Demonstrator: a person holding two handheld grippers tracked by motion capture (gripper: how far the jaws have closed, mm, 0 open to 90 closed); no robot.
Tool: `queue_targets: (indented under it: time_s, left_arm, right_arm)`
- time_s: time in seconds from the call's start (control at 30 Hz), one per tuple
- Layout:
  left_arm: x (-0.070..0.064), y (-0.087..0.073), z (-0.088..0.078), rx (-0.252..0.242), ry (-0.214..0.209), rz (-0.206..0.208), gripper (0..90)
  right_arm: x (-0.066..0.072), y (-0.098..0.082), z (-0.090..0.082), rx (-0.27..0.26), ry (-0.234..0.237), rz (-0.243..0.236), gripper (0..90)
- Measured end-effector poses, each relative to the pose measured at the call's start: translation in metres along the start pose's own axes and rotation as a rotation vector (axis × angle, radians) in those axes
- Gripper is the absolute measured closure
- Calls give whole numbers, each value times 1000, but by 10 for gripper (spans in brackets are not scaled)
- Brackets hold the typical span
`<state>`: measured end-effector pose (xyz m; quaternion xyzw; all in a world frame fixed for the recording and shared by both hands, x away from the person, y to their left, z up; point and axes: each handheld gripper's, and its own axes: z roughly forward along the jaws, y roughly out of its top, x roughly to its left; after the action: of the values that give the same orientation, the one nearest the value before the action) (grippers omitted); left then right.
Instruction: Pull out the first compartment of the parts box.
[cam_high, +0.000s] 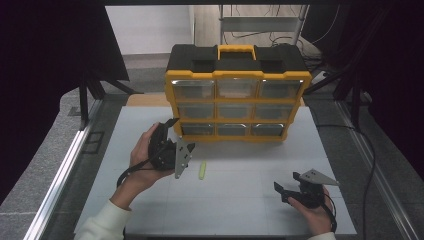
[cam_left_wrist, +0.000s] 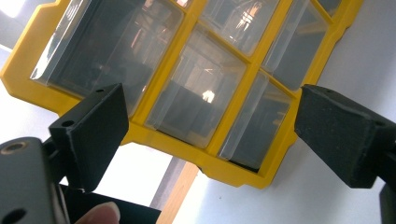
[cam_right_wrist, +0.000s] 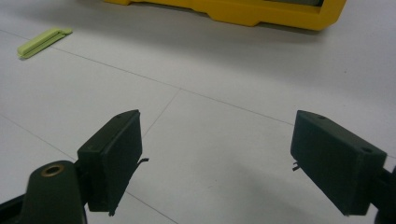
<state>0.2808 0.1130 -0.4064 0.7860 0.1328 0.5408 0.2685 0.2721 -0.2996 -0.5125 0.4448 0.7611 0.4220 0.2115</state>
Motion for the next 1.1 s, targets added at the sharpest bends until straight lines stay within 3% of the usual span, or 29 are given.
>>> queue_targets:
  time_s: [0.43,0.6,1.1]
  left_arm:
    - [7,2,6,-1,15,-9,104]
    - [11,4,9,3,21,10,104]
    - [15,11,16,-11,25,18,104]
  right_arm:
    - [0,0,0,1,0,1,169]
    - [0,0,0,4,-1,3,169]
    - [0,-1,1,6,1,5,169]
